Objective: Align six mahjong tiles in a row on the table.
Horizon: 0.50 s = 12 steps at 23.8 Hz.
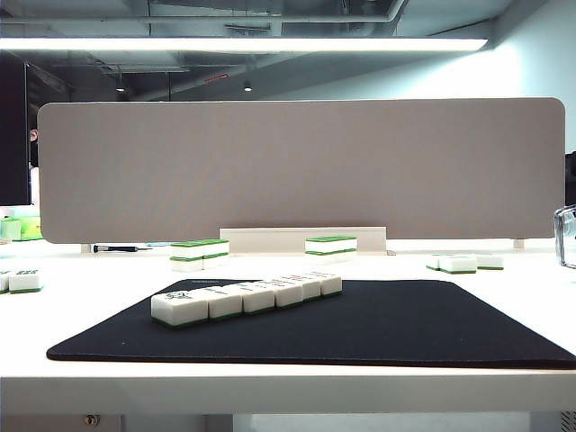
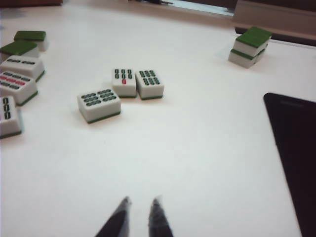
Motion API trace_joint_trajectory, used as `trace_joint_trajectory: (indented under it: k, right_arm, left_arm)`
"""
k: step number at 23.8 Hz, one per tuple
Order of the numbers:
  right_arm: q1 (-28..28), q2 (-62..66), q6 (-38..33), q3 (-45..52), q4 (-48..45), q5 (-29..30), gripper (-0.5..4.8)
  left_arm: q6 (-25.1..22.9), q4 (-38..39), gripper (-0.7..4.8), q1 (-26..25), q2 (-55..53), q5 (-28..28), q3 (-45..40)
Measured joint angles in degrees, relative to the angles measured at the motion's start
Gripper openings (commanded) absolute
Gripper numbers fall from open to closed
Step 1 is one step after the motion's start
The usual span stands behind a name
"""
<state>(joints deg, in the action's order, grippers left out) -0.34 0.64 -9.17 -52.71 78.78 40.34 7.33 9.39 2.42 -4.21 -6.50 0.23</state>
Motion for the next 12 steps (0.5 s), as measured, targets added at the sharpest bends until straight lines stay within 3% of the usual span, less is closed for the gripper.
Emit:
trace_joint_trajectory:
  k: [12]
  right_arm:
    - [0.00,0.00,0.00,-0.02,0.00,0.02,-0.01]
  left_arm:
    - [-3.15,0.31,0.53,0.00,4.13,0.57,0.11]
